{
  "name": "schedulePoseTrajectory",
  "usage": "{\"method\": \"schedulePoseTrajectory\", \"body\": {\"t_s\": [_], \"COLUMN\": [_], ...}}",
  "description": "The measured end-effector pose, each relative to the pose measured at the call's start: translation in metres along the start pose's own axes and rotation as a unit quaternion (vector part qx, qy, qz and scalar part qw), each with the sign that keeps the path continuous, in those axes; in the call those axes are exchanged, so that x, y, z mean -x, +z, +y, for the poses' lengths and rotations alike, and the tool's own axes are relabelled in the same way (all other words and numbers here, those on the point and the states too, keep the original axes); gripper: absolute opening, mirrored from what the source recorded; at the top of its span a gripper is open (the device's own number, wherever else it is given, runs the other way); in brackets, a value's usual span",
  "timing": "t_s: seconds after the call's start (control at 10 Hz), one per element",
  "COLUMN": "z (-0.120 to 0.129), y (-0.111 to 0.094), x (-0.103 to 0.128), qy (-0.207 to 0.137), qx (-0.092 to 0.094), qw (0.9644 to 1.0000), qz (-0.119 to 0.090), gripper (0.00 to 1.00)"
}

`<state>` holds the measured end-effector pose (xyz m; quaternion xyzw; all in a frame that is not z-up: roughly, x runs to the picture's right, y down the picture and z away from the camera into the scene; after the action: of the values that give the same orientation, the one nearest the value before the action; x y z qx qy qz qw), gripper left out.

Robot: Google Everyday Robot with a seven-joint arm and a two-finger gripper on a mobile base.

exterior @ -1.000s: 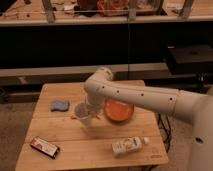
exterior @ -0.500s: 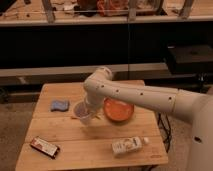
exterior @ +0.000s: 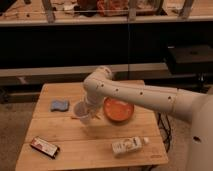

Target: Pick up the ceramic cup

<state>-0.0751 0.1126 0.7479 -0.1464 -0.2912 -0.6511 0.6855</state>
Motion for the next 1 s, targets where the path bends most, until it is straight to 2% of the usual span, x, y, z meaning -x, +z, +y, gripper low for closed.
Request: {"method": "schedulePoseTrajectory", "body": {"t_s": [1.0], "z": [-0.003], "y": [-0.0014], "x": [-0.0045], "qy": [-0.004], "qx": [-0.001], "qw": [1.0], "qz": [-0.001], "gripper": [0.0]}}
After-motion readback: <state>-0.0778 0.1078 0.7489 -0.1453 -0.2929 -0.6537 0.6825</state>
